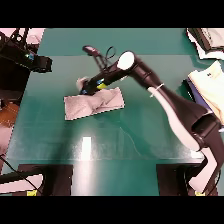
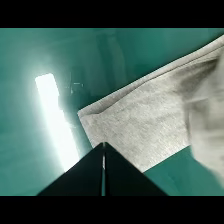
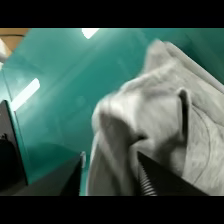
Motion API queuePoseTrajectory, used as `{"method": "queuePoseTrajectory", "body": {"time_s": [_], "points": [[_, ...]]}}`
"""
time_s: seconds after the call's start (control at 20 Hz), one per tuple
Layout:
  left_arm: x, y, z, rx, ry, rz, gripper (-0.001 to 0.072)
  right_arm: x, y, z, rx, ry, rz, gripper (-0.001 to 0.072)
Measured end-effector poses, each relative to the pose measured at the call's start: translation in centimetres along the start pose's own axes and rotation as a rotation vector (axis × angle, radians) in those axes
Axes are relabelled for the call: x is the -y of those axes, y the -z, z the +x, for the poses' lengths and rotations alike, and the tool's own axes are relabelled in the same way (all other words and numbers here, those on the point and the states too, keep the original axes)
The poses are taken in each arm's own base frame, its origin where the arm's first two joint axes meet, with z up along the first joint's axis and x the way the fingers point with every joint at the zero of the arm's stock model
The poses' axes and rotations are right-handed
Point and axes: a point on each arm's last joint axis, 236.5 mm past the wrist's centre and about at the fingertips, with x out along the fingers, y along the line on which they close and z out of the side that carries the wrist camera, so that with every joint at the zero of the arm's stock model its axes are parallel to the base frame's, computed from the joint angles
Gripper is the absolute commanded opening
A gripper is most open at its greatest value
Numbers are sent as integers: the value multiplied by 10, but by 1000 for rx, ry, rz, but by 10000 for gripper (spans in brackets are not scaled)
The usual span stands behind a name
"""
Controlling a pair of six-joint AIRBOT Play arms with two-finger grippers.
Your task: Fold the shirts.
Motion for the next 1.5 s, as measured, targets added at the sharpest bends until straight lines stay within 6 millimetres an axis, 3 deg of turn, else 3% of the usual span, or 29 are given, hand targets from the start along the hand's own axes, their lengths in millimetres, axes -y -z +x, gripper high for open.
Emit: {"method": "queuePoseTrajectory", "body": {"time_s": [0.1,0.2,0.3,0.4,0.55,0.65,0.75,0.9,1.05,1.15,1.25,1.35,1.4,1.45,1.5], "points": [[0,1,-1,-3,4,-2,23,-22,-5,20,22,-57,-49,479],[0,4,-1,-13,4,-1,23,-38,-5,27,22,-89,-99,472],[1,7,-2,-25,7,2,23,-32,1,17,1,-71,-109,472],[0,9,-2,-36,6,4,23,-3,16,-5,-49,-4,-85,471],[0,11,-1,-44,6,5,23,62,45,-54,-102,118,37,480],[1,11,-1,-43,10,5,23,108,68,-88,-114,183,161,697],[3,9,-1,-36,16,4,23,149,95,-115,-119,227,291,698],[5,6,-1,-20,28,3,23,184,123,-128,-97,209,465,669],[7,3,-1,-8,35,1,23,200,130,-115,-71,151,573,650],[8,2,-1,-4,37,1,23,203,127,-99,-69,110,600,587],[8,1,-1,-3,39,1,23,199,120,-78,-67,58,611,571],[8,1,-1,-1,40,0,23,191,110,-57,-67,11,605,426],[8,1,-1,-1,40,0,23,186,108,-47,-74,-6,598,415],[8,1,-1,-2,40,0,23,180,104,-38,-78,-20,586,238],[8,1,-1,-3,40,0,23,174,101,-31,-81,-34,568,115]]}}
